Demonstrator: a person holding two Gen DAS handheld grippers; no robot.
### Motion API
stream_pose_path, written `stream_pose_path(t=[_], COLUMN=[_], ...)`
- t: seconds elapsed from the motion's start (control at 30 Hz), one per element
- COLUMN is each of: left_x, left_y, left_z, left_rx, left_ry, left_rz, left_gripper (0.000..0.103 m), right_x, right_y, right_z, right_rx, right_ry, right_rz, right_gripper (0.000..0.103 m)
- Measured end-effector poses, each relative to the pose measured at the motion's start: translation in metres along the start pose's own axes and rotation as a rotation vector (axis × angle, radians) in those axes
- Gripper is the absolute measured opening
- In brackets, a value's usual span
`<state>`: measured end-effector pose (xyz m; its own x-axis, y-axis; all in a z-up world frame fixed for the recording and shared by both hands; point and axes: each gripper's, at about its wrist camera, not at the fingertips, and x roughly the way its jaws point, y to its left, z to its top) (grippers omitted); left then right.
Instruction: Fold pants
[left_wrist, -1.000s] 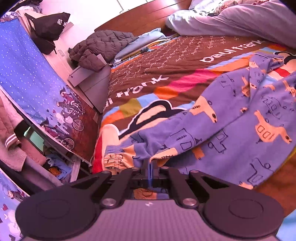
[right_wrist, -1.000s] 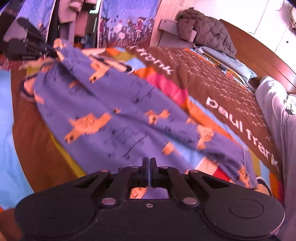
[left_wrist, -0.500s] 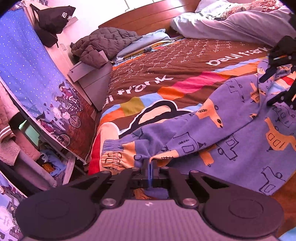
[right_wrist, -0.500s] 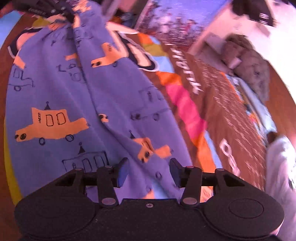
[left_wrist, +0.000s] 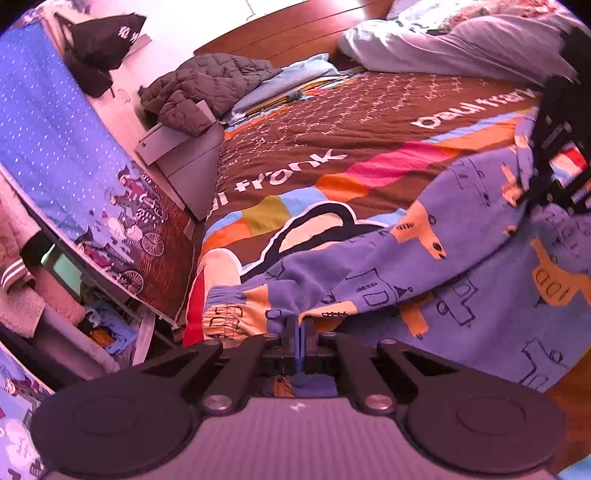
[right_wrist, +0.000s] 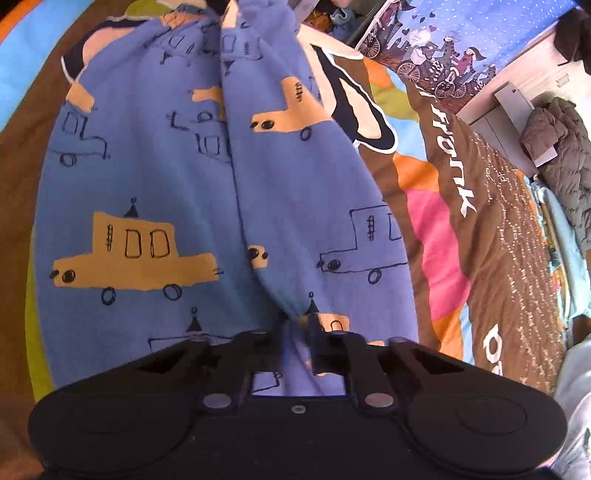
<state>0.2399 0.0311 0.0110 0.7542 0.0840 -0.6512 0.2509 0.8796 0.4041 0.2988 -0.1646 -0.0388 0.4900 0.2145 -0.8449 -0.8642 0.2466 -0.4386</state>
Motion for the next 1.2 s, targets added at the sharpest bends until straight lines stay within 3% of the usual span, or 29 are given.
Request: stream_pose_path(t=[0.13, 0.3, 0.5, 0.67, 0.8, 0.97, 1.1, 1.2], left_x=[-0.011, -0.029, -0.032, -0.022, -0.025, -0.035, -0.032, -0.027], left_y=[0.003, 0.006, 0.003, -0.006, -0.005, 0.003, -0.001, -0.007], left_z=[0.003, 0.000, -0.017, -0.031, -0.032, -0.033, -0.041, -0.045], left_rx=[-0.008, 0.006, 0.010, 0.012, 0.017, -0.009, 0.006, 0.011], left_ry=[-0.013, -0.015, 0.046, 0.102, 0.103, 0.081, 0.108, 0.153], left_rz=[0.002, -0.021, -0.076, -0.090, -0.091, -0.120, -0.128, -0.155], left_gripper=[0.000, 0.000, 0.000, 0.000, 0.000, 0.000, 0.000, 0.010], right_x=[-0.011, -0.057, -0.100, -0.092, -0.085, -0.104, -0.105, -0.091], right_y=[0.010, 0.030, 0.066, 0.098, 0.100, 0.102, 0.111, 0.122], right_z=[-0.004, -0.014, -0.023, -0.026, -0.026, -0.029, -0.035, -0.037], right_rx=[0.017, 0.046, 0.089, 0.070, 0.095, 0.101, 0.106, 0.109], right_ry=[-0.016, -0.066, -0.095, -0.065, -0.056, -0.084, -0.079, -0.053], right_rz=[-0.053, -0.128, -0.090, -0.060, -0.054, -0.070, -0.058, -0.033], right_gripper=[0.001, 0.000, 0.000, 0.000, 0.000, 0.000, 0.000, 0.001])
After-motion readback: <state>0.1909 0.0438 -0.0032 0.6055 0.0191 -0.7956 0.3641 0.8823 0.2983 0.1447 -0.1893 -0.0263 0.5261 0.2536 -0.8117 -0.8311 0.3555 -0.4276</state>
